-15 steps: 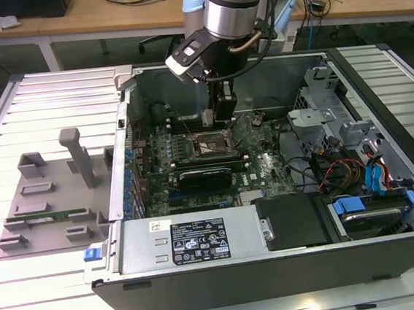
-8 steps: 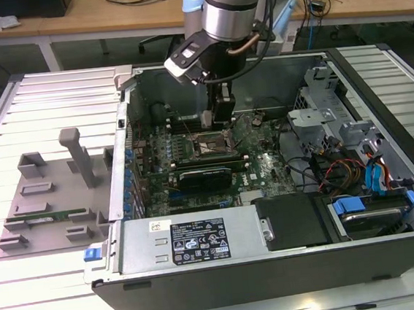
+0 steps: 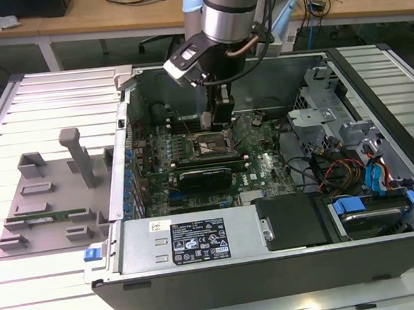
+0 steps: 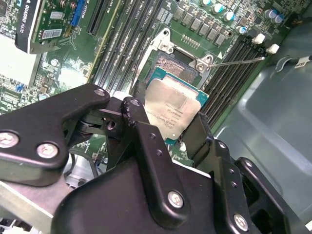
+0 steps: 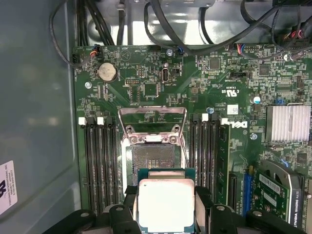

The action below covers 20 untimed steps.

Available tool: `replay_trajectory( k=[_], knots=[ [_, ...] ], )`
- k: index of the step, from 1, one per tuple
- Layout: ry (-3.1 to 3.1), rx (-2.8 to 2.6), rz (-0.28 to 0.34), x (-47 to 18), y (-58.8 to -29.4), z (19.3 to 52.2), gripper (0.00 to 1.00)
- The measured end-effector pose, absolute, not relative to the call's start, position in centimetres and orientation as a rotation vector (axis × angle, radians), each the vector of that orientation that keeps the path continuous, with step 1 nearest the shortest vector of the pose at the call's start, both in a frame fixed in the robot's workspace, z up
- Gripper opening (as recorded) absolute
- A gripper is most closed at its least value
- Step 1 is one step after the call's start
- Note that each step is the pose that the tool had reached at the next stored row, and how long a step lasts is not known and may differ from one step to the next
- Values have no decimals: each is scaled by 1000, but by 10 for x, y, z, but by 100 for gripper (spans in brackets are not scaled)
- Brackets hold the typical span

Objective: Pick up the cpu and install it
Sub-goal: 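Place the cpu into insertion slot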

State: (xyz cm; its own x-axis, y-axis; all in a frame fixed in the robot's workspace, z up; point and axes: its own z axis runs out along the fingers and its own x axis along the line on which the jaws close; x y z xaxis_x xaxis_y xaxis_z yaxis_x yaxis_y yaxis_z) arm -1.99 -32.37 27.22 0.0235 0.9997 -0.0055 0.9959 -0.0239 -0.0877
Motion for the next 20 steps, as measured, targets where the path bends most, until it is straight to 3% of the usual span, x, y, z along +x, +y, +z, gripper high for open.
replay_trajectory(
  k=[20],
  knots=[
    [-2156, -2202, 101, -23, -320, 256, 55]
  ],
)
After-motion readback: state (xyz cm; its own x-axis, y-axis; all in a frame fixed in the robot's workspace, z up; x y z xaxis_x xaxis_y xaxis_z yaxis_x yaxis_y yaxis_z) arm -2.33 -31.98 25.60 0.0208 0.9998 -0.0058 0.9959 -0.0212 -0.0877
